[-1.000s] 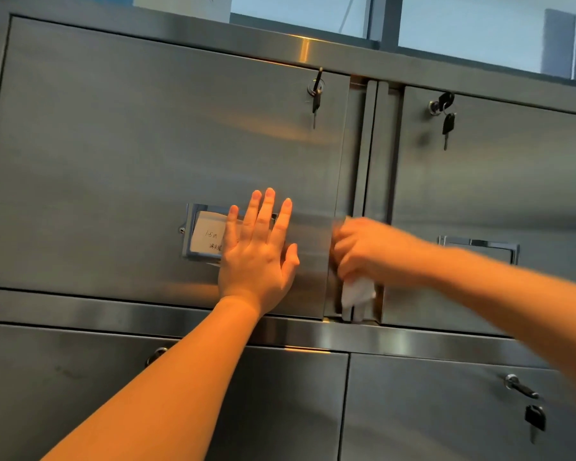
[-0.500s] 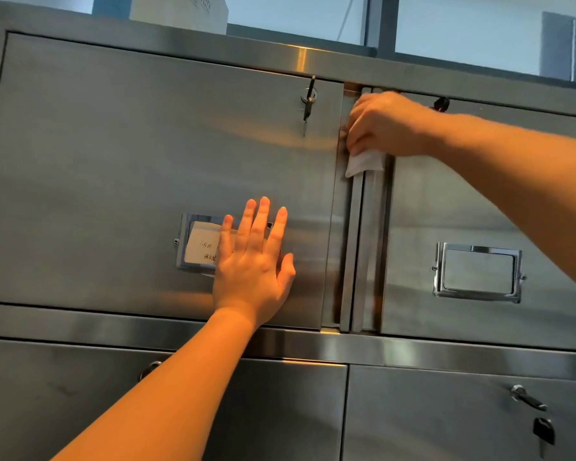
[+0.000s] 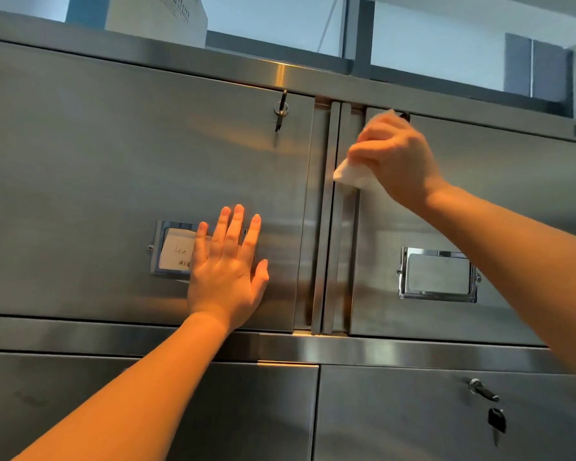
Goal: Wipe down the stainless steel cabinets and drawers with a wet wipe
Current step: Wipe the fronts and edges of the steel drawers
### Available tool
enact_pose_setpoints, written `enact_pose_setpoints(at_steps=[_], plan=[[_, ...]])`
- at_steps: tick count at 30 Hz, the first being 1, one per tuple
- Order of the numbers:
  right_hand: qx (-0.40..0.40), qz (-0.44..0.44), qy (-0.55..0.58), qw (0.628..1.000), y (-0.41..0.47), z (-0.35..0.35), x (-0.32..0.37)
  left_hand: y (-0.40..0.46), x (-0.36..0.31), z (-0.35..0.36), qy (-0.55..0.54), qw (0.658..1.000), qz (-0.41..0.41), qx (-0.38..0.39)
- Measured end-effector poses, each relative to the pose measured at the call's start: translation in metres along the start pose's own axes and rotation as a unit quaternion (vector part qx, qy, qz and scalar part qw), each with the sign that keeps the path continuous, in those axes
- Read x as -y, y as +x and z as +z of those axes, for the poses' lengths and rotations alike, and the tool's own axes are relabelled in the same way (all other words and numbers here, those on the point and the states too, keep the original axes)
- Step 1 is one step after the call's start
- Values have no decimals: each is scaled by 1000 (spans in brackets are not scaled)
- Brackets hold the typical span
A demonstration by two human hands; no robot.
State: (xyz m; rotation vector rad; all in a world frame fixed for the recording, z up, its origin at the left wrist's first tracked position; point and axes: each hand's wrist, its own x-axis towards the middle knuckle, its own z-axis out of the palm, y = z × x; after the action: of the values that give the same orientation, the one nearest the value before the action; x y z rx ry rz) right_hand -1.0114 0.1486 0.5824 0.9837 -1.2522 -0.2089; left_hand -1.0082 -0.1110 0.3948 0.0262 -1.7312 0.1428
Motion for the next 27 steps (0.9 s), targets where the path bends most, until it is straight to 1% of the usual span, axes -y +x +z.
enact_pose_setpoints(at_steps=[3, 4, 6, 9, 13, 15, 18, 19, 23, 25, 27], plan=[[52, 32, 10, 998, -34, 12, 7, 0, -1, -3, -11, 1000, -3, 11], [58, 42, 14, 997, -41, 16, 12, 1, -1, -4, -19, 1000, -6, 14], [57, 51, 22, 997, -50, 21, 21, 2, -3, -8, -41, 999, -19, 12], [46, 42, 10, 998, -63, 20, 32, 2, -15, -13, -82, 996, -36, -2], [10, 42, -75, 996, -83, 21, 47, 10, -47, -15, -113, 994, -8, 1], [-9, 69, -70, 995, -94, 27, 55, 18, -56, -13, -99, 995, 0, 15], [0, 118, -40, 992, -116, 32, 67, 26, -58, -5, -57, 998, 10, 32], [8, 114, -36, 993, -123, 32, 71, 27, -57, -2, -38, 999, 15, 31], [67, 40, 9, 997, -136, 31, 79, 24, -57, 6, -4, 1000, 26, -1], [95, 37, 34, 994, -125, 30, 71, 24, -56, 7, -1, 999, 30, -12], [112, 59, 41, 991, -106, 30, 58, 23, -55, 7, 0, 999, 31, -17]])
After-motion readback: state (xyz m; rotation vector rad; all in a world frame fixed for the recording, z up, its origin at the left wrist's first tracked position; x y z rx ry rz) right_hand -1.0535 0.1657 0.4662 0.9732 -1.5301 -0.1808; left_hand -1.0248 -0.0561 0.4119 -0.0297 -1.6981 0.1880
